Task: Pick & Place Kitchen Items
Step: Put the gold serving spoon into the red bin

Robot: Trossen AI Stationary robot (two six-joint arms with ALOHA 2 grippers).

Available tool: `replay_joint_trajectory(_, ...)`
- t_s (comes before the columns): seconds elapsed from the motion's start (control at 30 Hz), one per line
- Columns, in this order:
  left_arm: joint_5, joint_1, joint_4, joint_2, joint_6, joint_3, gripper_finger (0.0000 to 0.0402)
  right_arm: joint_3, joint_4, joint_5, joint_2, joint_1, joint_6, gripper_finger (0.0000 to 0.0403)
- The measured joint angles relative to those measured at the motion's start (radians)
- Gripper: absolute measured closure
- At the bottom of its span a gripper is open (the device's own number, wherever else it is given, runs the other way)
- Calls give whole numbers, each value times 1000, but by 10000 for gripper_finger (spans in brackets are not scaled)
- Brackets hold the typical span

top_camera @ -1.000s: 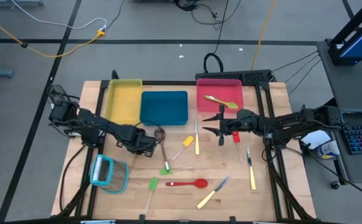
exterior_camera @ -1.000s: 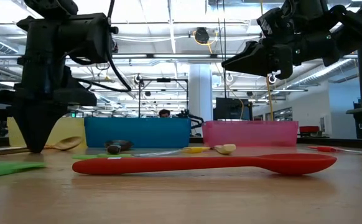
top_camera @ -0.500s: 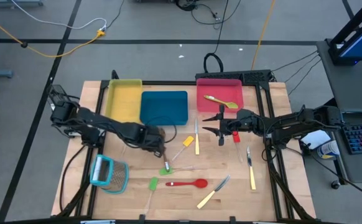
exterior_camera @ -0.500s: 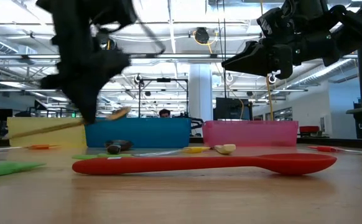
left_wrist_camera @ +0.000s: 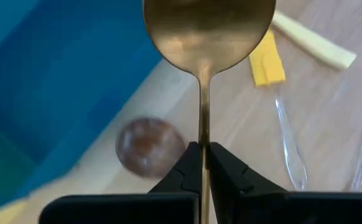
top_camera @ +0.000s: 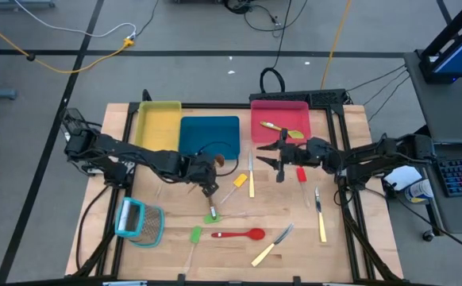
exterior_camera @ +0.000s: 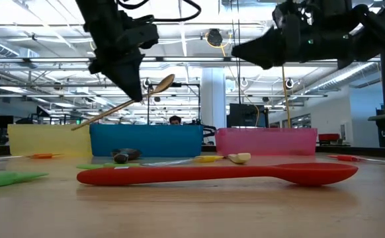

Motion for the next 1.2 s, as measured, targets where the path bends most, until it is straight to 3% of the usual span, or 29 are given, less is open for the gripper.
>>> replay_joint_trajectory(0.1, -3, 28, 51, 0, 76, 0, 393, 9, 80, 0, 63, 0, 56, 266)
replay_joint_trajectory(0.37, -8, 86, 167, 0, 286, 0, 393, 166, 88, 11, 270, 13, 185, 266)
replay_joint_trajectory(0.5, -90, 88, 189, 0, 367, 0, 393, 239, 95, 84, 328, 18, 235, 266)
replay_joint_trajectory(0.83, -265, 84, 190, 0, 421, 0, 393, 348, 86, 220, 450, 22, 306, 266)
replay_joint_trajectory(1.07, -298, 74, 202, 0, 442, 0, 391, 382, 88, 330, 484, 21, 264, 268)
replay_joint_trajectory(1.2, -317, 63, 208, -1, 457, 0, 393, 381, 100, 342, 485, 21, 227, 293)
